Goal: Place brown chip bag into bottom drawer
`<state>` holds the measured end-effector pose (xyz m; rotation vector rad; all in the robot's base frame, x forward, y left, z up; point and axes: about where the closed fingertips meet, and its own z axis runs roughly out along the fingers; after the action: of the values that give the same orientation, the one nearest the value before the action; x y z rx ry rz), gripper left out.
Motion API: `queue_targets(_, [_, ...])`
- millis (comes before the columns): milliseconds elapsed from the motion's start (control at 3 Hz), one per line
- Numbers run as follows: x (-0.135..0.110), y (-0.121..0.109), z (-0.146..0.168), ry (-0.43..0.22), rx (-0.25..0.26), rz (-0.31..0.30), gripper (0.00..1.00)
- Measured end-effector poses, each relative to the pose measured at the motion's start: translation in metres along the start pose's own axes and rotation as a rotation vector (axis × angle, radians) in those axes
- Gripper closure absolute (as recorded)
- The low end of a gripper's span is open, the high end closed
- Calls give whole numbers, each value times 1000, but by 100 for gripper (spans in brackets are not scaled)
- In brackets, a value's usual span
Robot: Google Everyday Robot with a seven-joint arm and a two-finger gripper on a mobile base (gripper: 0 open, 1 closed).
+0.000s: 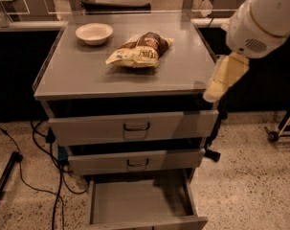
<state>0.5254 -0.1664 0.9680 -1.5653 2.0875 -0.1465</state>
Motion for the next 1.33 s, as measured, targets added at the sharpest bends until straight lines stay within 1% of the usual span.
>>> queue_targets(333, [-26, -18, 15, -55, 33, 1, 0])
queue_targets(667, [-26, -18, 15, -55, 33, 1, 0])
queue_targets(1333, [-65, -32, 63, -205, 63, -68, 0])
